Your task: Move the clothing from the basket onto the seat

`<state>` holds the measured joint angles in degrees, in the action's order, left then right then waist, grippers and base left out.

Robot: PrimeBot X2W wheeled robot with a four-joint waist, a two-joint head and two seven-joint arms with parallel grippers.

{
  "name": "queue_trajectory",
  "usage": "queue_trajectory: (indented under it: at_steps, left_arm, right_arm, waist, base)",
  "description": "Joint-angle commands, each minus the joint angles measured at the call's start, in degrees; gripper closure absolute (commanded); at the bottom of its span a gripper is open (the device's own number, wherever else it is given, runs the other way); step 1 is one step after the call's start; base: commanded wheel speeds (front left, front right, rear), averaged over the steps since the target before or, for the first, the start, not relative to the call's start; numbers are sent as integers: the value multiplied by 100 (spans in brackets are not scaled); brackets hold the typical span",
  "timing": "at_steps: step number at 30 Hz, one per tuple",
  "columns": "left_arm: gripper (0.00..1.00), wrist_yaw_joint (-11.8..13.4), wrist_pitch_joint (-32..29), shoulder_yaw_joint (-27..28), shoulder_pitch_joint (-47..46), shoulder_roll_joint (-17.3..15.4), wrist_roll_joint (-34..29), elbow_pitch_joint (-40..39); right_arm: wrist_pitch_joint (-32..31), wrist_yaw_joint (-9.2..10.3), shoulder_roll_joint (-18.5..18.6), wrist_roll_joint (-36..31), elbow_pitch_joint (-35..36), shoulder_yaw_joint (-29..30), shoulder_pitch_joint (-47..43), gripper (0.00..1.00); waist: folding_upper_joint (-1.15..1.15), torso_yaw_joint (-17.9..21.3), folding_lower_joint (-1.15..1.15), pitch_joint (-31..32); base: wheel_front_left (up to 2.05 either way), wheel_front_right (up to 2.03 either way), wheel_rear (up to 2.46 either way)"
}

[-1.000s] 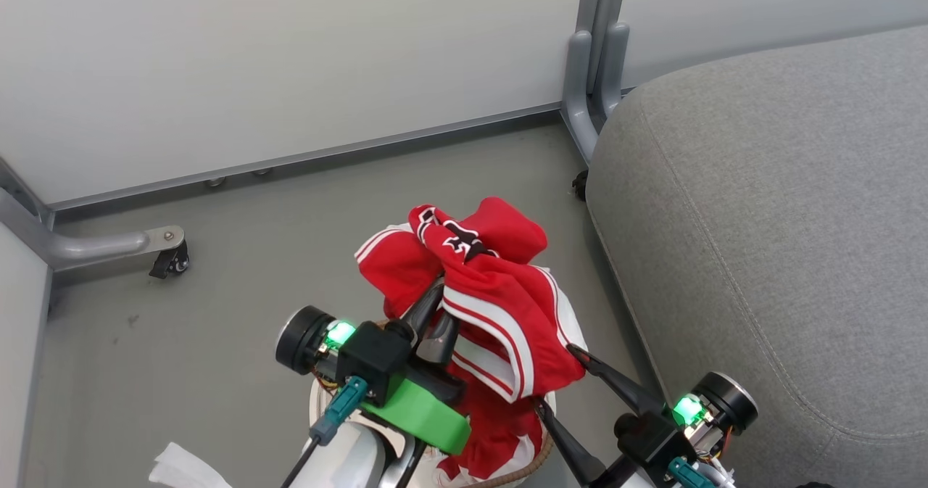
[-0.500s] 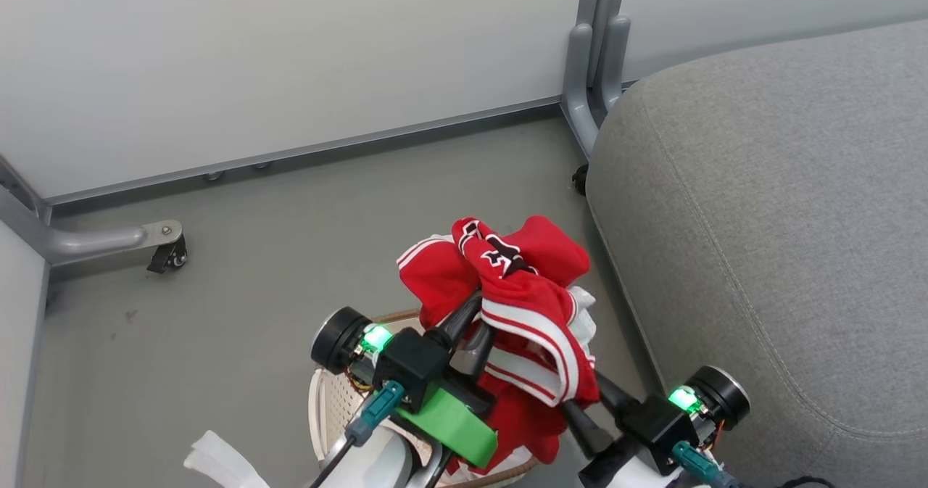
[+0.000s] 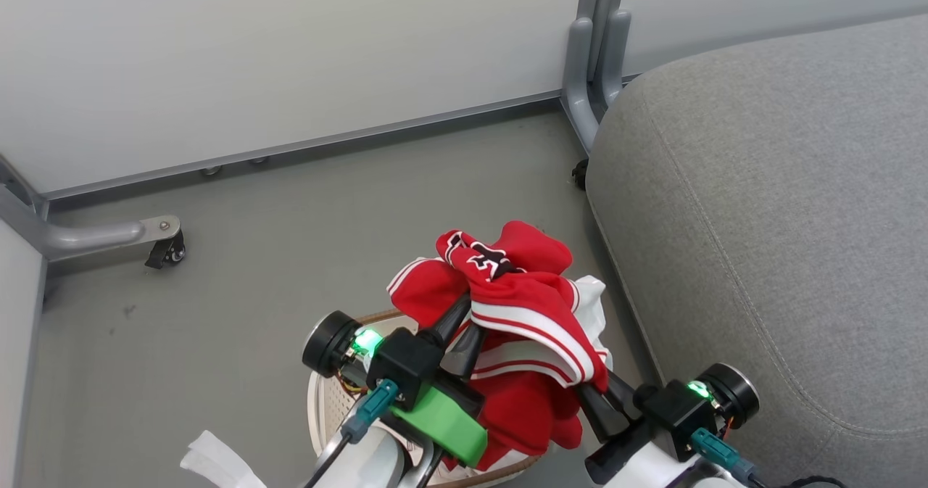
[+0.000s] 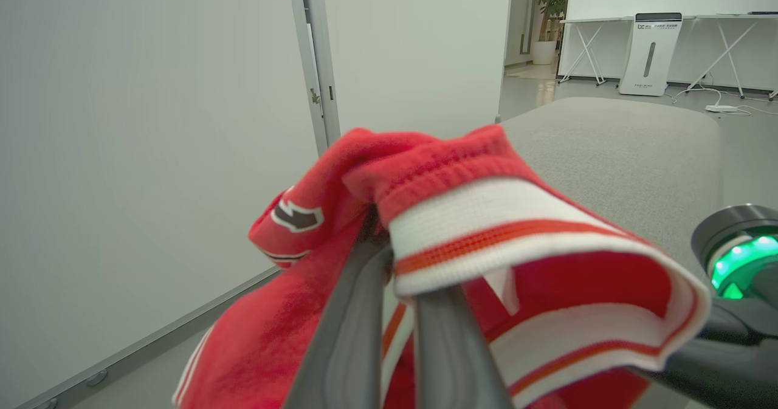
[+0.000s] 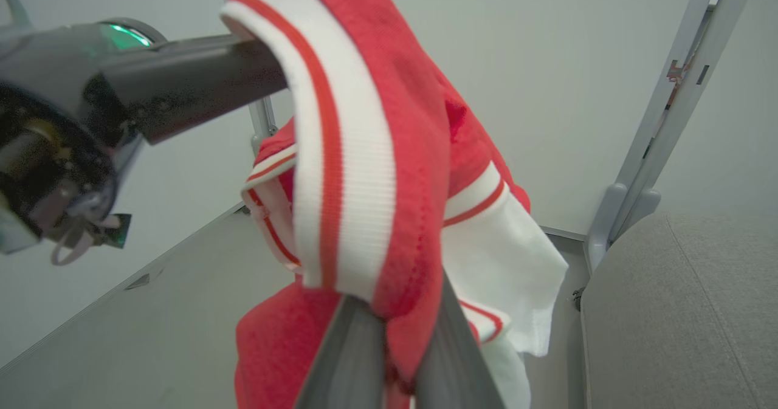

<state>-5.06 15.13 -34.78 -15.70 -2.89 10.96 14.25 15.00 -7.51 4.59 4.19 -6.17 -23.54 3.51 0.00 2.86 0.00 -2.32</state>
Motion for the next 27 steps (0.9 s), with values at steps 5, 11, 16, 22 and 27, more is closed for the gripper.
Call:
queue_trajectory:
  at_steps: [5, 11, 16, 22, 27]
  left_arm:
    - [0, -8, 2, 67, 27, -1, -146, 56]
    - [0, -58, 2, 95, 85, -44, -248, 142]
    - [0, -93, 2, 139, 84, -48, -275, 156]
    - [0, -107, 2, 192, 57, -41, -315, 121]
    - [0, -130, 2, 243, 56, -35, -305, 81]
  right_arm:
    - [27, 4, -8, 167, 68, 30, 46, 100]
    - [28, 4, 16, 247, 119, 75, 95, 100]
    - [28, 4, 16, 244, 127, 91, 117, 100]
    - [28, 4, 7, 259, 107, 102, 148, 100]
    - [28, 4, -3, 248, 141, 147, 192, 100]
  waist:
    - [0, 11, 0, -80]
    - [0, 11, 0, -141]
    - [0, 3, 0, -184]
    - [0, 9, 0, -248]
    - [0, 38, 0, -306]
  base:
    - [0, 0, 0]
    - [0, 0, 0]
    - [0, 0, 0]
    - [0, 0, 0]
    - [0, 0, 0]
